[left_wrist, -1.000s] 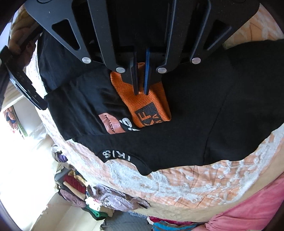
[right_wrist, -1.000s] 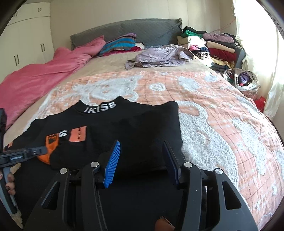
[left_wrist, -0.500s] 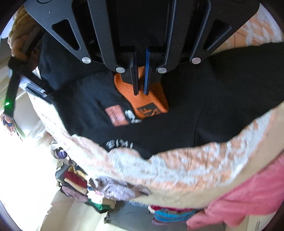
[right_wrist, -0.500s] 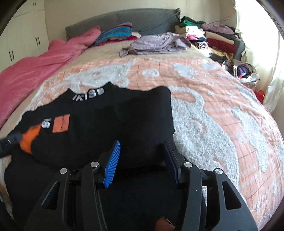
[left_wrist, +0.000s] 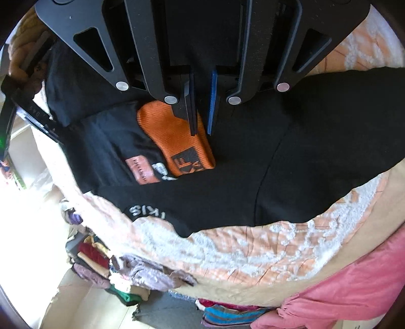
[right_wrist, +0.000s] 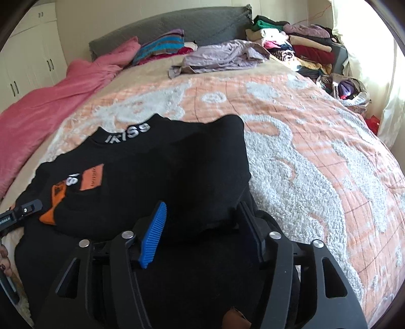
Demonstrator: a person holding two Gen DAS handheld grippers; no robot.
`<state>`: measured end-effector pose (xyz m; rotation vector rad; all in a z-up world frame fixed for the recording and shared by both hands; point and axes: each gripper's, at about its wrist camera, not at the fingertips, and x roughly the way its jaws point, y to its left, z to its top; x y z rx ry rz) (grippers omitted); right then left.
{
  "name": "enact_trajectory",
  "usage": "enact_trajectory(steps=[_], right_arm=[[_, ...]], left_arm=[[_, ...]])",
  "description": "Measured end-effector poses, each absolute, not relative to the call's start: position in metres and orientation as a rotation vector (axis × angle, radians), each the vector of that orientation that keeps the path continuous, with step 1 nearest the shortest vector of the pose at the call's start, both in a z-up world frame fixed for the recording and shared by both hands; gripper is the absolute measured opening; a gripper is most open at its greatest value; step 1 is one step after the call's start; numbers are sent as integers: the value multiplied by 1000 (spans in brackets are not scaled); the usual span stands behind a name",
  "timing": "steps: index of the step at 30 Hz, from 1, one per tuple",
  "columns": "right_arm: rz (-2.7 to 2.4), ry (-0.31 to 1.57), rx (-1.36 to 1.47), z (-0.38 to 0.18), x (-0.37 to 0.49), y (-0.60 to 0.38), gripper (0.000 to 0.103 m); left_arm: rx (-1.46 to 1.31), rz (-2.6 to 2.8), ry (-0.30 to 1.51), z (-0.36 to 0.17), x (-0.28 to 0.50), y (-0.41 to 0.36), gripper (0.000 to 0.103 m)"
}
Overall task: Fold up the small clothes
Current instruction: 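Move the left gripper toward the orange cuff of the other sleeve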
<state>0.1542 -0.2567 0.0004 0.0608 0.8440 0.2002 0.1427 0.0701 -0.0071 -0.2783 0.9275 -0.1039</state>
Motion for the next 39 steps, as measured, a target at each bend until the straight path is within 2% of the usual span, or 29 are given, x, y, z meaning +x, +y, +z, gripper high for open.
enact_trajectory(steps=[2, 4, 7, 17, 20, 26, 36, 38, 39], right_arm=[[215, 827, 62, 6, 150, -256, 60], [225, 810, 66, 11, 144, -255, 70], [240, 790, 69, 19, 137, -251, 71], [340, 729, 48, 44, 117, -217, 88], [387, 710, 20, 50, 111, -197, 92], [488, 697, -88, 48, 104, -147, 93], [549, 698, -507, -6, 103, -47, 90], [533, 698, -567, -18, 108, -36, 80], [525, 698, -579, -22, 110, -32, 59]], left_arm=[[-273, -100, 916, -4, 138, 70, 15], [-272, -97, 904, 1, 133, 71, 25], [-276, -84, 882, 8, 128, 74, 35], [-284, 44, 808, 28, 107, 102, 88], [-285, 84, 799, 30, 102, 114, 93], [-330, 129, 791, 30, 90, 139, 93], [-389, 273, 783, 28, 68, 191, 93], [-416, 305, 779, 27, 62, 205, 93], [-431, 323, 775, 27, 58, 212, 93]])
